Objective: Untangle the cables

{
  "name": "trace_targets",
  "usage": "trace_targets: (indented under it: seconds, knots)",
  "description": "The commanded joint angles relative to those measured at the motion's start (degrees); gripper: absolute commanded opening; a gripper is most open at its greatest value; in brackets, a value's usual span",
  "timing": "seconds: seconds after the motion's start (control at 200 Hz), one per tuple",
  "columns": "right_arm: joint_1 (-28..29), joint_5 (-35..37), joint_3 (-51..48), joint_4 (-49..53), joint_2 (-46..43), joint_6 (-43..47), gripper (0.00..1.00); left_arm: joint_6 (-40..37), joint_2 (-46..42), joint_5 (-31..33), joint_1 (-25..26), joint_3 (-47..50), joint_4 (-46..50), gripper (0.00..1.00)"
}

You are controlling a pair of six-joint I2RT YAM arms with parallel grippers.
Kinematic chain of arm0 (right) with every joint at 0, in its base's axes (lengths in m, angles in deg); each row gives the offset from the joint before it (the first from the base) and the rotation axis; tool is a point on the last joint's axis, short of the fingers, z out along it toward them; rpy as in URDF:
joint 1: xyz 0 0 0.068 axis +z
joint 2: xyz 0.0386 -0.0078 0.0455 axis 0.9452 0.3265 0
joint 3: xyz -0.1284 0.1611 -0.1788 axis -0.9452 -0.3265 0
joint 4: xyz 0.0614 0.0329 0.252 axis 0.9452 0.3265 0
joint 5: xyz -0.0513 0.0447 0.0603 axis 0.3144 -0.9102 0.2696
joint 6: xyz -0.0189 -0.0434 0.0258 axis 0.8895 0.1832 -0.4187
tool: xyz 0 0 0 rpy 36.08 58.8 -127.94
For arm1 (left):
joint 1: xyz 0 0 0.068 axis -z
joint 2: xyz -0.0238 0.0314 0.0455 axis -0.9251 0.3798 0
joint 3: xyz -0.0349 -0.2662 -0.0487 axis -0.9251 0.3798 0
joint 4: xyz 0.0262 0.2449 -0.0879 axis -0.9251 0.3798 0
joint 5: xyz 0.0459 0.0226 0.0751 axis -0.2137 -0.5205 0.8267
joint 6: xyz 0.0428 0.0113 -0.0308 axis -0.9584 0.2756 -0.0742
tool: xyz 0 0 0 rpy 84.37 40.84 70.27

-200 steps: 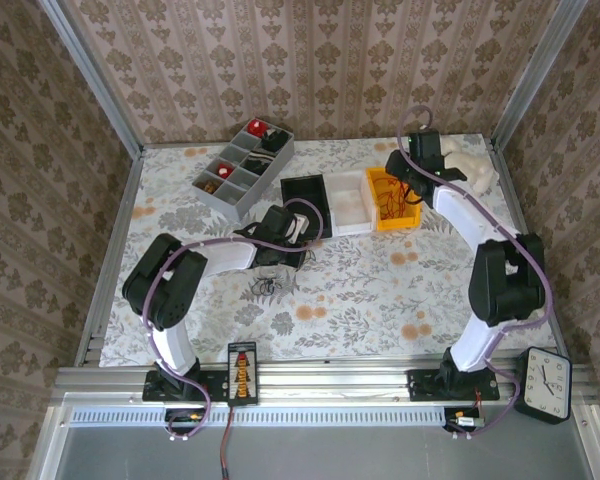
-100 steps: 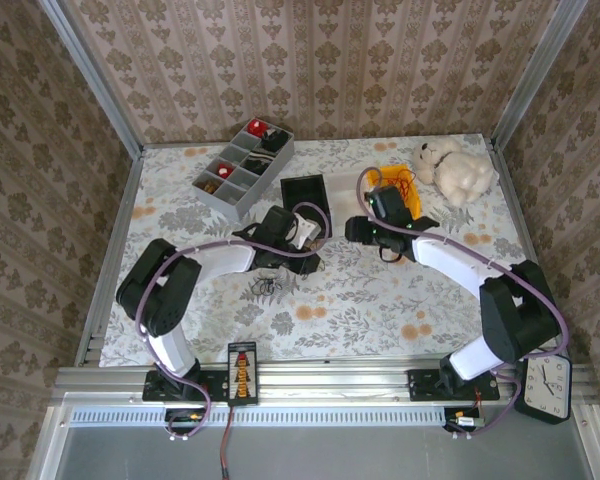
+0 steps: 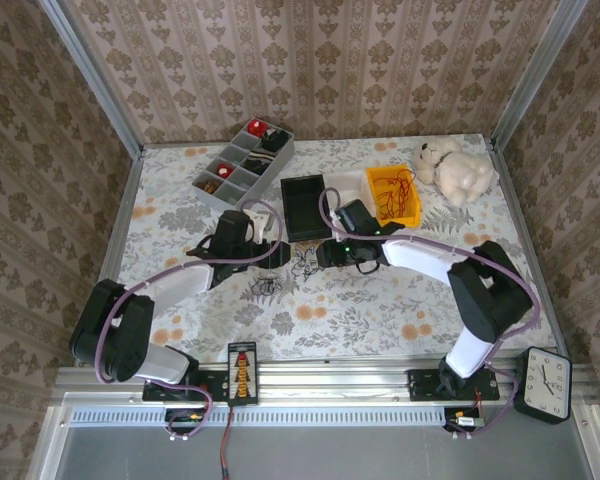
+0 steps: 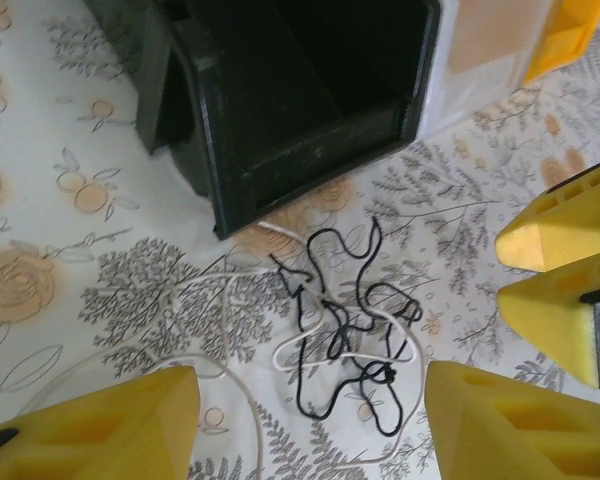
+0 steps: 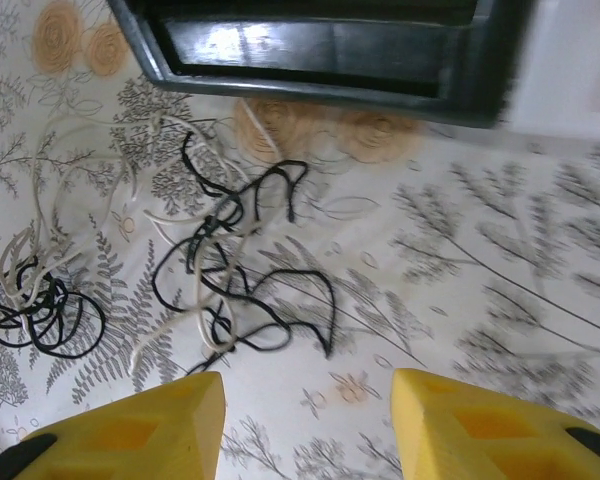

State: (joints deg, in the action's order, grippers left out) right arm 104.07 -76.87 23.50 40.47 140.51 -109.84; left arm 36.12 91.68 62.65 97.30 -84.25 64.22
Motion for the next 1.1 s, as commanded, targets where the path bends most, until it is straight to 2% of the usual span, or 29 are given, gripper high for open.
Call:
trace_targets:
  seconds: [0.0, 0.32, 0.495, 0.56, 0.645, 0.75, 0.805, 0.95, 1.095]
  knots:
    - [1.0, -3.0, 4.3, 1.4, 3.7, 1.8, 0.47, -0.5, 0.8, 1.9, 1.0, -0.2, 3.5, 0.58]
    - [1.4, -5.8, 9.1, 4.6, 10.4, 2.7, 0.45, -5.4, 6.0, -1.4, 7.4, -3.1, 5.3, 0.57]
    - [1.5, -5.8, 9.7, 5.9, 11.8, 3.5, 0.45, -6.9, 11.9, -3.6, 8.9, -5.9, 5.3, 0.55]
    - [1.6, -5.7, 9.9, 6.1, 12.5, 3.6, 0.42, -7.4, 14.0, -3.9, 9.1, -7.2, 5.5, 0.54]
    - [1.6, -5.8, 10.1, 5.8, 13.1, 3.4, 0.36, -7.7, 16.5, -4.0, 9.1, -8.8, 5.7, 0.46]
    - [1.5, -5.1, 9.9, 5.7, 13.5, 3.2, 0.30, -7.7, 19.2, -2.7, 9.1, -10.5, 6.6, 0.31]
    - [1.4, -4.8, 9.8, 5.8, 13.6, 3.1, 0.29, -7.5, 20.5, -1.4, 9.1, -11.6, 7.9, 0.20]
    - [1.3, -1.9, 10.0, 6.9, 14.1, 2.5, 0.32, -6.7, 20.3, 1.1, 9.1, -11.3, 8.9, 0.00]
    - [0.9, -0.1, 9.9, 8.0, 14.3, 1.9, 0.30, -5.5, 17.1, 2.9, 8.6, -8.6, 8.6, 0.00]
